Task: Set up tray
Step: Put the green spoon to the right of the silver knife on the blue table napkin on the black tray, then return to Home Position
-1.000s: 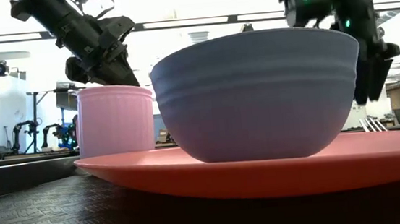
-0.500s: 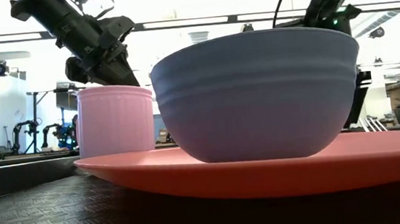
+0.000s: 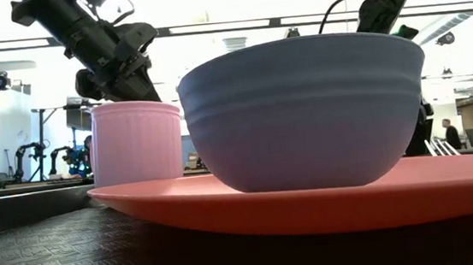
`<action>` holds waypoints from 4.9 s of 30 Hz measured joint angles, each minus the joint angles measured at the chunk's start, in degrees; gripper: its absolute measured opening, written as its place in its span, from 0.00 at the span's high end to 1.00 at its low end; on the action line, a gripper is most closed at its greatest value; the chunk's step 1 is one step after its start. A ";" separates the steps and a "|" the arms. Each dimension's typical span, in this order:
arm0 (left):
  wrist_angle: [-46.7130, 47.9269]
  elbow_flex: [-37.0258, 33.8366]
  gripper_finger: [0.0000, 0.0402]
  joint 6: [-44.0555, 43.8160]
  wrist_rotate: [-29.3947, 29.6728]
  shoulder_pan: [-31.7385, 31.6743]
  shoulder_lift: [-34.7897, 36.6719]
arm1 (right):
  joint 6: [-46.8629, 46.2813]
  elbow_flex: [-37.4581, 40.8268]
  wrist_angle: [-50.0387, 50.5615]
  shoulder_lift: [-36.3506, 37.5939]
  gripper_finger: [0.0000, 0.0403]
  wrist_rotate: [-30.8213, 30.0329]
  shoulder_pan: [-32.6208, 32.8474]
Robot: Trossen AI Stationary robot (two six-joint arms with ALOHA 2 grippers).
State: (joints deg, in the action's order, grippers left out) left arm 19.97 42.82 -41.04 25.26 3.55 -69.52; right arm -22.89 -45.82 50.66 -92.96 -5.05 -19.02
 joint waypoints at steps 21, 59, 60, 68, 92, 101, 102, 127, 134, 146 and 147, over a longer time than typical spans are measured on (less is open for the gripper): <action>0.69 -0.52 0.87 -0.02 -0.10 0.00 0.00 | -11.59 -0.14 -3.53 5.44 0.94 8.59 -1.95; 1.27 -0.74 0.87 1.73 -0.47 0.00 0.01 | -107.76 -1.47 -17.32 3.69 0.92 4.87 53.86; 1.29 -0.74 0.87 1.72 -0.87 0.00 0.02 | -107.92 -1.49 -17.41 3.22 0.92 5.08 53.99; 1.26 -0.82 0.87 1.71 -1.25 0.00 0.00 | -108.59 -1.49 -17.11 2.01 0.91 6.81 54.05; -1.11 -0.57 0.87 1.41 -10.62 0.02 0.44 | -98.76 -17.86 7.50 3.00 0.51 -4.59 53.85; -1.41 11.92 0.87 8.31 -24.22 -0.07 0.66 | -56.62 -30.46 10.26 8.24 0.52 -9.84 46.98; -1.41 14.34 0.87 11.14 -26.22 -0.06 0.68 | -51.95 -32.10 9.53 9.03 0.53 -9.78 45.59; 4.46 35.88 0.87 25.42 -40.21 2.66 1.83 | -6.33 -48.25 -11.94 19.68 0.56 -1.93 33.04; -6.79 26.46 0.87 20.36 -43.42 2.50 6.58 | -10.90 -27.01 -49.01 18.95 0.58 1.00 33.41; -39.89 -4.95 0.87 12.39 -38.77 1.22 24.05 | -13.38 5.64 -75.97 34.94 0.58 1.53 32.94; -40.75 -7.15 0.87 11.97 -37.28 1.24 25.56 | -12.06 7.83 -75.57 37.98 0.58 1.31 33.00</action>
State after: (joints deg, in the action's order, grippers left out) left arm -20.78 35.67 -29.07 -12.02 4.79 -43.95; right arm -34.95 -37.99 -24.91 -54.98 -3.74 13.98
